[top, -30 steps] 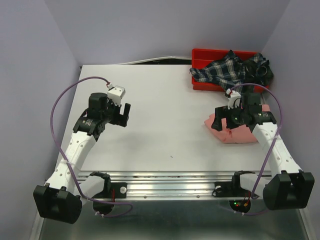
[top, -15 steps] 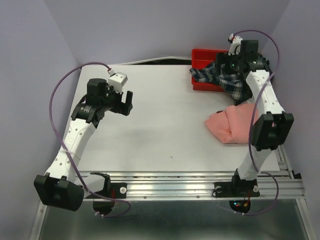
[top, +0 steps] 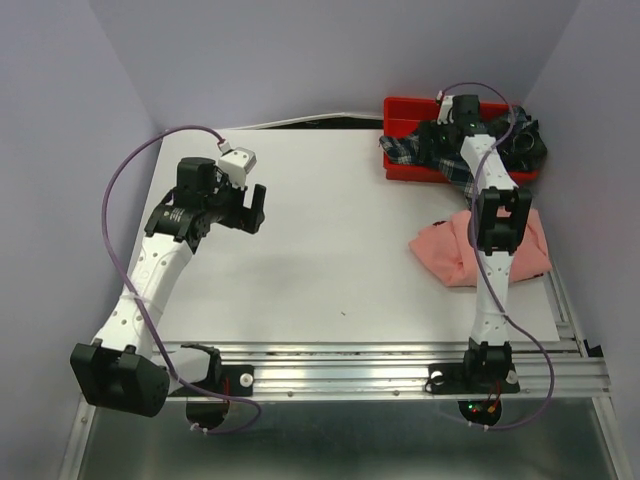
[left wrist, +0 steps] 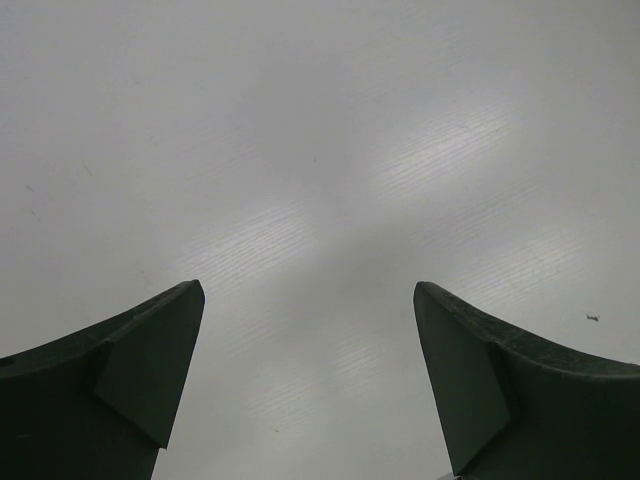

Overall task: Fold and stack the skirts
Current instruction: Grab the skirt from the pile, then move the skirt to the center of the board, then flatten the skirt out

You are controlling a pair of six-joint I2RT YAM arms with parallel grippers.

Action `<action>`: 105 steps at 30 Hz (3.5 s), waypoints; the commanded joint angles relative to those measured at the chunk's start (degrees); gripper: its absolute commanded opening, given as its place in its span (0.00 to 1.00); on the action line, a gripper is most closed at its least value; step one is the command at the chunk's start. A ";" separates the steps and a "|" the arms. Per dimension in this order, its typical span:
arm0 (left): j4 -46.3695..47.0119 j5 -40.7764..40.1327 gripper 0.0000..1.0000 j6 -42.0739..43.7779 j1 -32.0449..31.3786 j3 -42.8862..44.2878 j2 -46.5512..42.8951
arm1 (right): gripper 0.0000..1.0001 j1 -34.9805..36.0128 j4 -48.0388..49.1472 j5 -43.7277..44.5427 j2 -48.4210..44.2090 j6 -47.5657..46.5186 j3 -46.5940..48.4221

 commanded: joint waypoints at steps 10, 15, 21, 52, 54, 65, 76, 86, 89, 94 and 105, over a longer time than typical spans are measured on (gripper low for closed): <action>1.10 0.57 0.98 -0.08 1.22 -1.68 0.92 | 0.70 -0.54 7.59 3.52 10.75 -2.95 -0.61; 0.84 0.75 0.98 0.18 1.22 -1.33 0.92 | 0.11 -0.54 6.54 3.79 10.85 -4.27 -0.97; 1.01 1.80 0.98 0.10 1.22 -0.10 0.83 | 0.01 -0.54 8.64 2.12 -1.70 -1.81 -0.61; -2.14 20.17 0.98 2.01 25.48 7.29 -7.43 | 0.01 24.51 21.29 -44.97 -41.72 25.77 -32.68; -3.29 20.79 0.98 4.13 25.48 6.76 -7.87 | 0.01 24.51 21.22 -46.13 -41.19 25.35 -37.32; -1.11 14.82 0.98 23.99 17.24 -7.02 -3.49 | 0.86 5.45 14.81 -39.99 -30.30 18.86 -53.56; 2.60 9.54 0.96 36.83 12.38 -6.26 11.00 | 0.84 8.15 -23.15 -29.37 -31.42 -7.86 -28.64; -13.65 20.26 0.88 40.78 13.44 9.92 26.49 | 0.79 29.25 -18.61 -14.77 -46.99 -17.55 -52.90; -16.12 19.65 0.88 42.19 13.35 9.84 25.27 | 0.79 29.78 -16.06 -13.62 -46.12 -12.89 -53.61; -18.23 18.68 0.86 38.42 12.74 9.05 24.65 | 0.77 29.78 -14.12 -12.56 -46.02 -6.56 -52.12; -12.35 20.35 0.87 27.34 9.14 6.85 27.19 | 0.77 31.54 -13.85 -8.17 -44.80 -2.95 -53.00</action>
